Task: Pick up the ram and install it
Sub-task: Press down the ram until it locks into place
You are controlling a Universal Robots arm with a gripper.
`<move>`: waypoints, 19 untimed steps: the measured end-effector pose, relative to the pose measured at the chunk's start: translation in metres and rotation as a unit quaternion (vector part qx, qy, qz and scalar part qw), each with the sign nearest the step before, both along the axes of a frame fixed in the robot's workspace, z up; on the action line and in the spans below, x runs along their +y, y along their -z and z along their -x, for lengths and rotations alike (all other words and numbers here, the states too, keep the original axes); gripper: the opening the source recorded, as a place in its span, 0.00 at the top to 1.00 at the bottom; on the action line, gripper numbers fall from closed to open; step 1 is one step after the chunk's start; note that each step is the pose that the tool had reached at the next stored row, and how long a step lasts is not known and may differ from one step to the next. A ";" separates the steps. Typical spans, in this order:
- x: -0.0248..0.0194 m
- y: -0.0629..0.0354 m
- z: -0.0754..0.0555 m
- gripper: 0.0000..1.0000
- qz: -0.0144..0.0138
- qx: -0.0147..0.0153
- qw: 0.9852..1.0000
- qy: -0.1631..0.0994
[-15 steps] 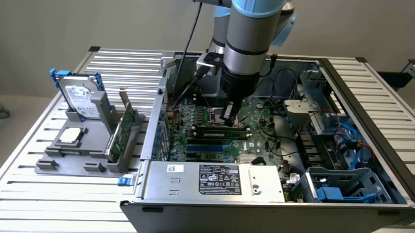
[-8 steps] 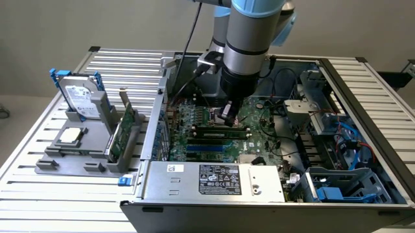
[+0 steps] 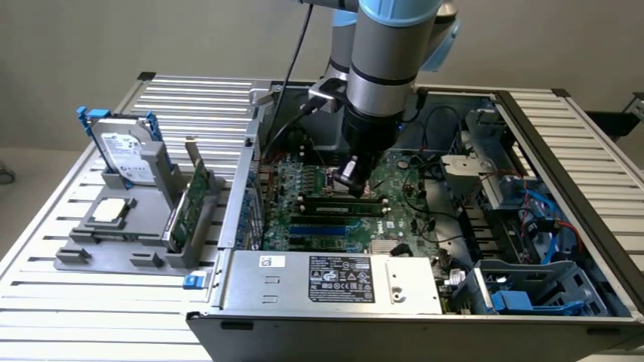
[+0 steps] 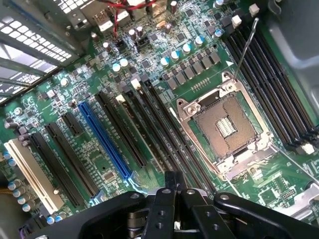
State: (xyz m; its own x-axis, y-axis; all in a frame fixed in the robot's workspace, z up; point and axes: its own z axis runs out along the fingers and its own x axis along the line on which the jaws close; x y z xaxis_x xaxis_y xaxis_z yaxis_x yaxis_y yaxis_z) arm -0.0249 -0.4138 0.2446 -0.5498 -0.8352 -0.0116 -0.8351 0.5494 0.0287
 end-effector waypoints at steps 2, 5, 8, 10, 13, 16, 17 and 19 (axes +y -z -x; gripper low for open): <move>0.0000 0.0000 0.000 0.89 0.001 0.000 1.000 0.012; 0.0000 0.0000 0.000 0.89 0.003 0.000 1.000 0.029; 0.0000 0.0000 0.000 0.89 0.005 0.000 0.999 0.047; 0.0000 0.0000 0.000 0.89 0.006 0.000 0.998 0.058; 0.0000 0.0000 0.000 0.89 0.007 0.000 0.997 0.076; 0.0000 0.0000 0.000 0.89 0.009 0.000 0.996 0.094; 0.0000 0.0000 0.000 0.89 0.009 0.000 0.995 0.100; 0.0000 -0.0001 0.000 0.89 0.010 0.000 0.994 0.112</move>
State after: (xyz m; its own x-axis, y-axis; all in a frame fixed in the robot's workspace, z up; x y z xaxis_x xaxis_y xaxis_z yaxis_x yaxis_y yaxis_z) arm -0.0249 -0.4138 0.2446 -0.7217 -0.6922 0.0036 -0.6920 0.7217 0.0164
